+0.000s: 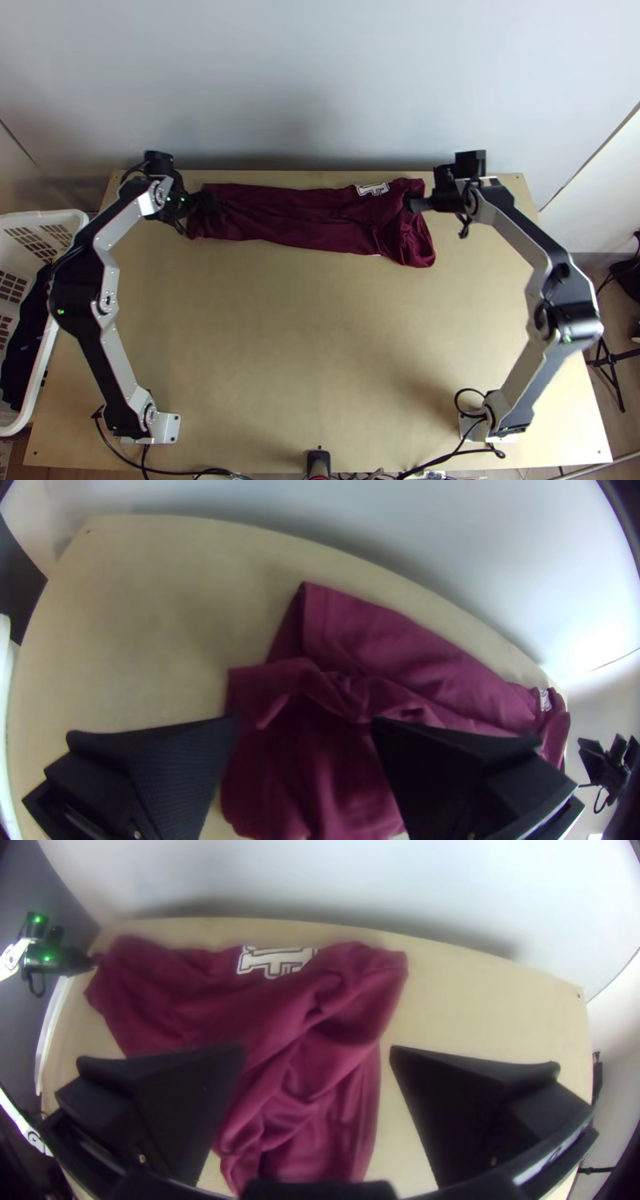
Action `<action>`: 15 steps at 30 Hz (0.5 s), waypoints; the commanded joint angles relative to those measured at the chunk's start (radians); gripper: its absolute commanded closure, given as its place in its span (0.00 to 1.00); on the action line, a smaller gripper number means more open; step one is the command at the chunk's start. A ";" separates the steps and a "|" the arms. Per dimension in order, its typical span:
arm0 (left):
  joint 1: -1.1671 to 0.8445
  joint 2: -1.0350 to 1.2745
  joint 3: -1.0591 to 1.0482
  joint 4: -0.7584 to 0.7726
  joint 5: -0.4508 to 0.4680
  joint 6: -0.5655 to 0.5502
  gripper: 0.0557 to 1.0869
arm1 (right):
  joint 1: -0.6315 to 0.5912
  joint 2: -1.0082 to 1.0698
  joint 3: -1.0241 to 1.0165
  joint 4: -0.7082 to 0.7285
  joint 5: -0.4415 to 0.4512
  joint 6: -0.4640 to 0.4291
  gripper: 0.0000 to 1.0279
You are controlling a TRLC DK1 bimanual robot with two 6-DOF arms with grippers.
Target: Fold the t-shirt
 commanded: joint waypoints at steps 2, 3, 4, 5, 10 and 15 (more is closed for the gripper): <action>0.053 -0.074 0.003 -0.079 0.002 0.052 0.06 | 0.002 -0.297 -0.207 -0.063 -0.001 -0.050 0.03; 0.061 -0.083 0.003 -0.092 0.004 0.053 0.06 | 0.001 -0.339 -0.229 -0.063 -0.001 -0.055 0.03; 0.071 -0.095 0.003 -0.112 0.006 0.061 0.06 | -0.001 -0.374 -0.246 -0.063 -0.001 -0.055 0.03; 0.082 -0.104 0.001 -0.128 0.007 0.066 0.06 | -0.002 -0.409 -0.258 -0.063 -0.001 -0.055 0.03; 0.148 -0.120 -0.016 -0.135 0.032 0.105 0.06 | 0.016 -0.560 -0.287 -0.067 -0.003 -0.041 0.03; 0.170 -0.081 -0.011 -0.097 0.113 0.115 0.06 | 0.064 -0.615 -0.287 -0.061 -0.001 -0.007 0.04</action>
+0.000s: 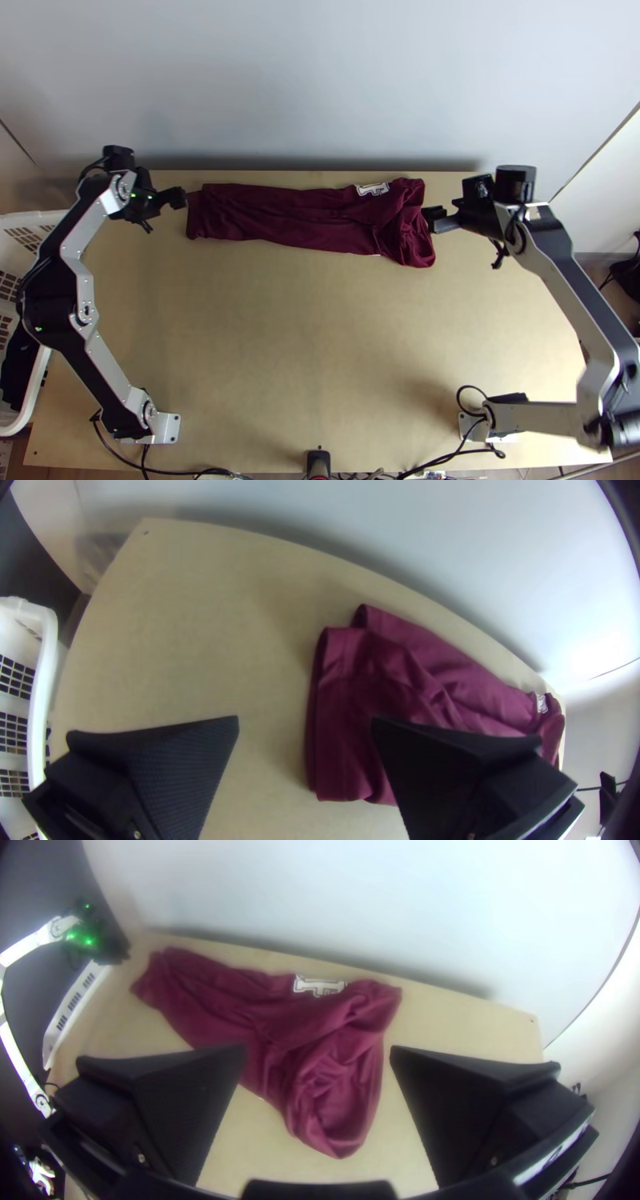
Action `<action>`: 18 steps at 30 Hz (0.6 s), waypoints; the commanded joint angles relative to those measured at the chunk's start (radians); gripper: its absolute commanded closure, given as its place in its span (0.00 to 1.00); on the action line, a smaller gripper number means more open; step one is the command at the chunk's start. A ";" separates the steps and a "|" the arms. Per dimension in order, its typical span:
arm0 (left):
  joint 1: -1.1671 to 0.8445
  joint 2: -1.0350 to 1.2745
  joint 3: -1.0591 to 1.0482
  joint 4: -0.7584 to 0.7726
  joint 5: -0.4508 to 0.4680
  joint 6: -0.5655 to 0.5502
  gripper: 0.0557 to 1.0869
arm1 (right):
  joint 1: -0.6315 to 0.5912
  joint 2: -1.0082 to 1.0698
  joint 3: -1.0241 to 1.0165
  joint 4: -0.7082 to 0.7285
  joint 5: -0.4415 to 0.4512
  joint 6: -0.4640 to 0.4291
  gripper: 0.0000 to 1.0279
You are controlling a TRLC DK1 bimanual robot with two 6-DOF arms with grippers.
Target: Fold the t-shirt
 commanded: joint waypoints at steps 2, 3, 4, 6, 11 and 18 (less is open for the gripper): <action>0.034 0.041 -0.001 0.047 0.102 0.013 0.06 | 0.055 -0.124 -0.025 -0.013 0.002 0.029 0.04; 0.028 0.058 0.004 0.052 0.120 0.009 0.06 | 0.058 -0.130 -0.024 -0.021 0.002 0.029 0.04; 0.021 0.080 0.013 0.053 0.134 0.003 0.06 | 0.062 -0.137 -0.021 -0.027 0.002 0.029 0.04; 0.008 0.126 0.036 0.052 0.157 -0.011 0.06 | 0.076 -0.150 -0.009 -0.049 0.002 0.029 0.04; -0.004 0.178 0.061 0.072 0.257 -0.046 0.06 | 0.081 -0.175 0.024 -0.095 0.008 0.031 0.04; -0.015 0.242 0.105 0.081 0.300 -0.066 0.06 | 0.076 -0.176 0.076 -0.136 0.023 0.048 0.04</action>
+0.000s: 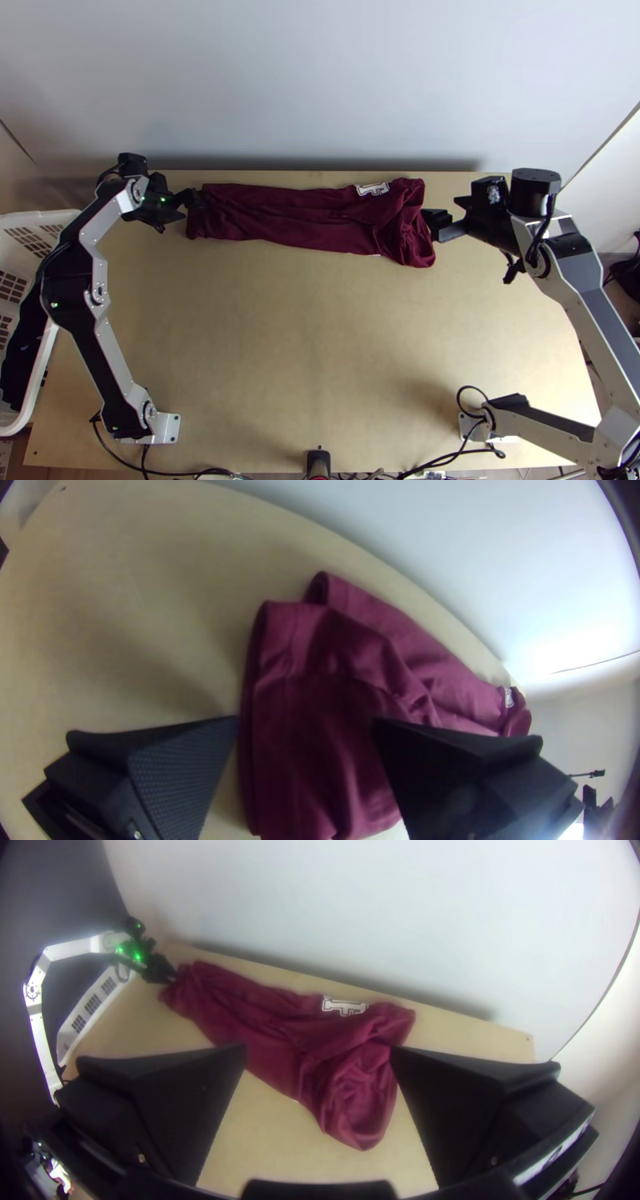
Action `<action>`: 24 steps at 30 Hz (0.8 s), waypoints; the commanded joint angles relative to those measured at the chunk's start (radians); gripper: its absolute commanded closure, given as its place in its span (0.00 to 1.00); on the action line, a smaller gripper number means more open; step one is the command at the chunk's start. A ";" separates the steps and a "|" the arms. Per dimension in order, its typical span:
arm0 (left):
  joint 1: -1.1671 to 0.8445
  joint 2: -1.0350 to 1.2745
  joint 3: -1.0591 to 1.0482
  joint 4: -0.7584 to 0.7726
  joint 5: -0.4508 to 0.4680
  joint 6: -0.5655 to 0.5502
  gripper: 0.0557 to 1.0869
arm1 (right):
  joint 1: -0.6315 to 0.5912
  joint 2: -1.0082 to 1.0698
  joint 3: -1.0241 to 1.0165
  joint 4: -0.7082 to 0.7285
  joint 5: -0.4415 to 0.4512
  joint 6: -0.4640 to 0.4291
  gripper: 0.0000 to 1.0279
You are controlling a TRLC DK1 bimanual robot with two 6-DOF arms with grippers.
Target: Fold the t-shirt
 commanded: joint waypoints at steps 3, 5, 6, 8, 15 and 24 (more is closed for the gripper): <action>-0.020 0.082 0.058 0.012 0.070 -0.032 0.06 | 0.006 -0.017 0.039 -0.033 0.015 0.025 0.04; -0.029 0.093 0.063 0.012 0.068 -0.027 0.06 | 0.011 -0.017 0.045 -0.034 0.017 0.031 0.04; -0.029 0.099 0.066 0.012 0.068 -0.027 0.06 | 0.016 -0.017 0.050 -0.036 0.019 0.035 0.04; -0.030 0.105 0.074 0.013 0.076 -0.030 0.06 | 0.022 -0.017 0.065 -0.042 0.020 0.044 0.04; -0.047 0.163 0.160 0.010 0.198 -0.137 0.06 | 0.017 -0.010 0.102 -0.054 0.026 0.043 0.04; -0.063 0.144 0.110 -0.011 0.228 -0.164 0.96 | -0.003 -0.023 0.102 -0.080 0.032 0.048 0.04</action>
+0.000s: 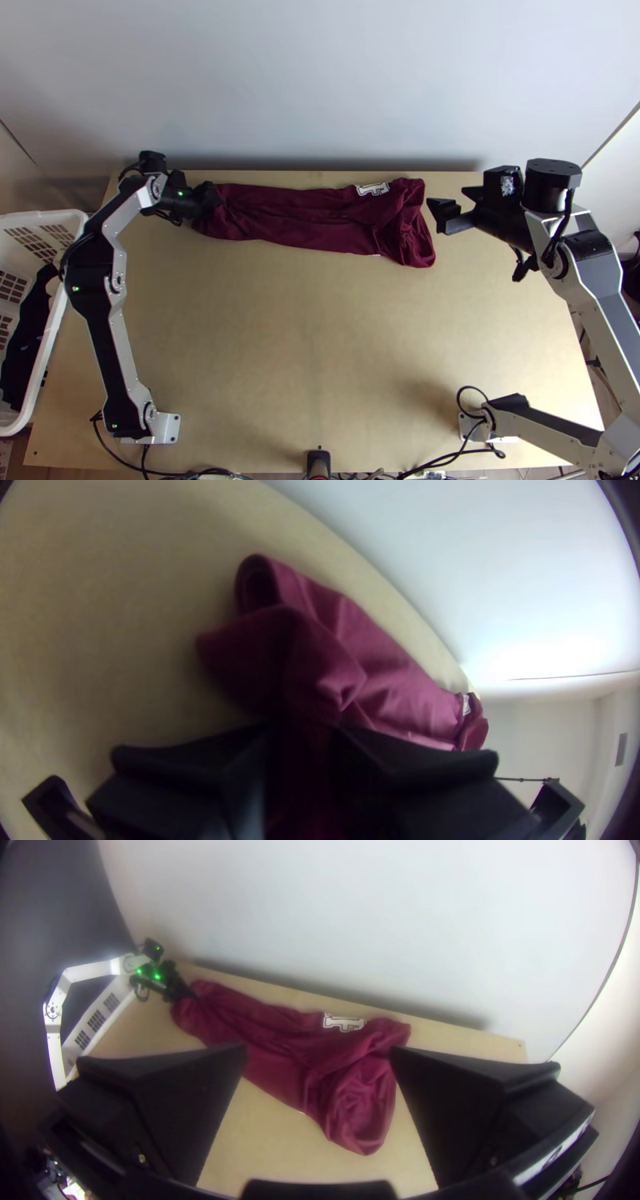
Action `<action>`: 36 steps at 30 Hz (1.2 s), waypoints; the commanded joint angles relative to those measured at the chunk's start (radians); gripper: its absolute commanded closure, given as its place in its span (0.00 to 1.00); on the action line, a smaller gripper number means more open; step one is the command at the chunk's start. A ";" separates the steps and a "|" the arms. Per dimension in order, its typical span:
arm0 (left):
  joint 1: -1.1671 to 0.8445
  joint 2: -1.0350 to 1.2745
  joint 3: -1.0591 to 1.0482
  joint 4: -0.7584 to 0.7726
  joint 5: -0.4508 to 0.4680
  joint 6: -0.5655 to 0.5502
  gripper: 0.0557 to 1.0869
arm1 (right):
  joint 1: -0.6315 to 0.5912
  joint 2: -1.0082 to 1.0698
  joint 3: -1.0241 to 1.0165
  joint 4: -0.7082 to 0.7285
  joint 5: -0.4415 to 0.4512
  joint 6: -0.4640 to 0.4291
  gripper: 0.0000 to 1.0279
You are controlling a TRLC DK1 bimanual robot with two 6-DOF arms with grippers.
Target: Fold the t-shirt
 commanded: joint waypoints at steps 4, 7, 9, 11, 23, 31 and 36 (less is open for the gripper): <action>0.052 -0.156 -0.223 0.021 0.045 0.039 0.96 | -0.030 -0.020 -0.006 -0.014 0.006 0.006 0.04; 0.105 -0.278 -0.369 0.047 0.046 0.078 0.96 | -0.025 -0.025 -0.023 -0.014 0.005 0.008 0.04; 0.138 -0.353 -0.450 0.044 0.046 0.108 0.96 | -0.019 -0.023 -0.034 -0.006 0.005 0.014 0.04; 0.167 -0.430 -0.530 0.035 0.046 0.144 0.96 | -0.004 -0.023 -0.044 0.008 0.005 0.023 0.04; 0.420 -0.695 -0.755 -0.166 0.046 0.393 0.96 | 0.073 -0.035 -0.090 0.054 0.006 0.060 0.05; 0.477 -0.769 -0.784 -0.223 0.046 0.459 0.96 | 0.079 -0.048 -0.124 0.075 0.006 0.069 0.05; 0.405 -0.783 -0.721 -0.241 0.045 0.402 0.96 | 0.092 -0.054 -0.149 0.089 0.006 0.083 0.05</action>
